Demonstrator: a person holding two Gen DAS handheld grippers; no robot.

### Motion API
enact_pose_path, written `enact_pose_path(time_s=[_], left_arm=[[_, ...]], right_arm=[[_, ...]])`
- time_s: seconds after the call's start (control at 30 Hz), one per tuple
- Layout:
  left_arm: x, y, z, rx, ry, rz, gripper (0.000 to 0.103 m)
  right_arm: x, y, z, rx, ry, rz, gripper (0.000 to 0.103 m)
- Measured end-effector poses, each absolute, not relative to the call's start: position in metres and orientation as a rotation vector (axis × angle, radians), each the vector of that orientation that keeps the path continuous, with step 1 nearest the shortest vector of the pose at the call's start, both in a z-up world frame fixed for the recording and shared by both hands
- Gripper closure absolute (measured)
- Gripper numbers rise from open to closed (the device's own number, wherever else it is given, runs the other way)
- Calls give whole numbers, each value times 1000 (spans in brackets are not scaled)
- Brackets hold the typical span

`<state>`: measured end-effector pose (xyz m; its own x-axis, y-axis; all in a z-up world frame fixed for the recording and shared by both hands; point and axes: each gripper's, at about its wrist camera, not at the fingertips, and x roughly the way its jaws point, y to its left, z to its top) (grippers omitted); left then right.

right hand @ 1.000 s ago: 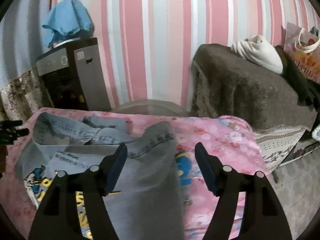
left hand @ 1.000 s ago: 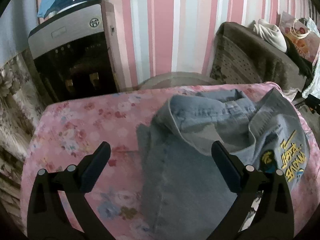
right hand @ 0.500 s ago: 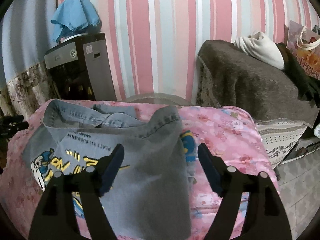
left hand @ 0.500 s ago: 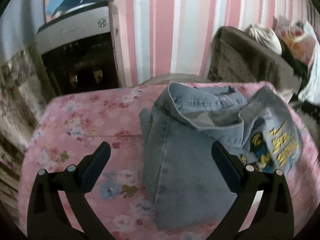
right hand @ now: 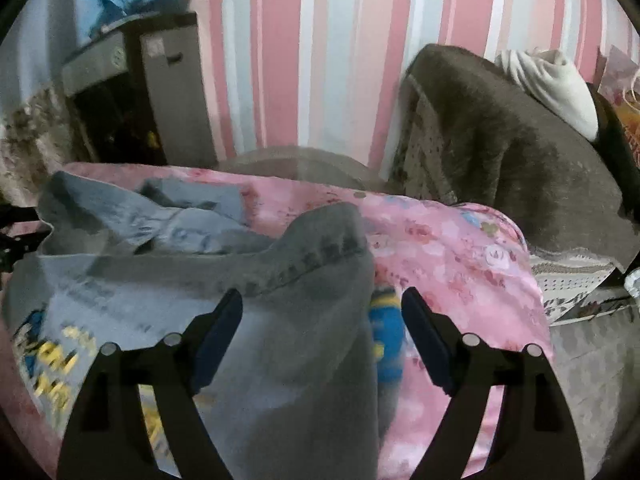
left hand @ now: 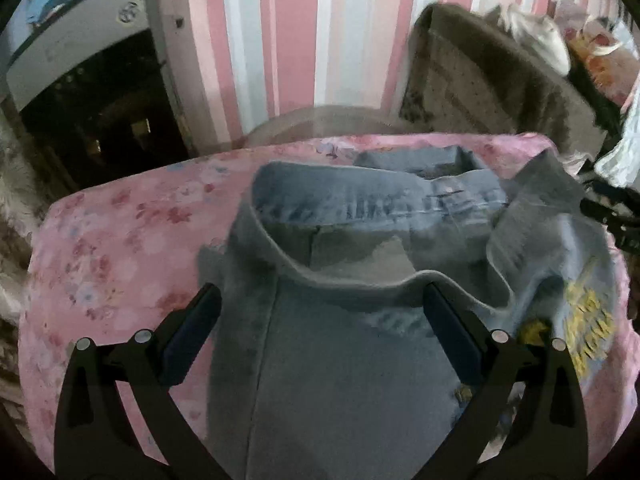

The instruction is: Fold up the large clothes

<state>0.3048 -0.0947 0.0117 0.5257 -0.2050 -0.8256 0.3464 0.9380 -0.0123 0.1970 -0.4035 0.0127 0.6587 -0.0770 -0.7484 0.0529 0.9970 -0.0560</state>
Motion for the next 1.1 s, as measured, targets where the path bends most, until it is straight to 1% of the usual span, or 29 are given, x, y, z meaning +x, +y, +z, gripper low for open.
enact_pose_path(time_s=[0.07,0.1,0.13,0.17,0.2,0.23,0.27,0.3,0.33,0.37,0.4,0.47,0.53,0.63,0.67,0.7,0.73,0.77,0.8,0.83,0.87,0.93,0.97,1.03,1.1], left_arm=[[320,-99,3,163,989,-302,3],[326,-99,-2,159,1006,-293,4],[333,-98,-8,156,1025,-278,13],[337,-97,-11,149,1032,-266,18],[341,-95,-13,138,1037,-255,27],[345,-90,-14,114,1037,-249,37],[347,-86,-12,91,1032,-252,44],[349,-82,-10,73,1025,-261,66],[353,-77,-7,53,1026,-266,78],[356,-73,-5,36,1022,-269,81],[359,-71,-3,31,1016,-271,90],[364,-70,1,28,989,-256,92],[370,-73,3,29,962,-226,92],[379,-81,-5,67,955,-162,91],[381,-83,-7,80,952,-144,90],[384,-84,-11,98,942,-128,86],[385,-85,-13,111,940,-121,73],[387,-85,-18,137,945,-95,66],[387,-85,-20,146,951,-83,51],[388,-81,-22,145,943,-80,44],[387,-77,-21,137,941,-87,40],[382,-71,-15,142,924,-77,14],[377,-67,-9,144,905,-77,11],[364,-59,4,142,876,-98,9],[348,-47,14,128,854,-115,6]], right_arm=[[213,-404,3,-49,888,-91,21],[221,-403,-5,-62,923,-95,23],[226,-403,-9,-73,939,-93,28],[230,-402,-13,-96,949,-100,60],[232,-401,-13,-101,951,-105,84],[232,-405,-12,-78,938,-101,86],[229,-409,-8,-54,908,-106,92],[227,-412,-5,-42,886,-108,95],[223,-416,0,-26,854,-117,95],[222,-418,3,-19,833,-121,96],[220,-419,7,-18,807,-125,96],[218,-424,13,0,766,-141,96],[220,-430,15,29,746,-158,96],[233,-430,0,18,807,-179,93],[236,-430,-5,9,823,-185,85],[239,-431,-11,-4,839,-200,73],[240,-432,-16,-16,848,-220,70],[241,-435,-21,-18,860,-237,60],[242,-439,-26,-8,880,-245,51],[241,-443,-27,9,885,-255,50],[237,-447,-26,25,876,-250,50],[230,-449,-20,27,856,-241,46],[224,-449,-15,18,844,-242,40],[206,-452,-3,26,811,-225,37],[185,-454,5,33,785,-209,29]])
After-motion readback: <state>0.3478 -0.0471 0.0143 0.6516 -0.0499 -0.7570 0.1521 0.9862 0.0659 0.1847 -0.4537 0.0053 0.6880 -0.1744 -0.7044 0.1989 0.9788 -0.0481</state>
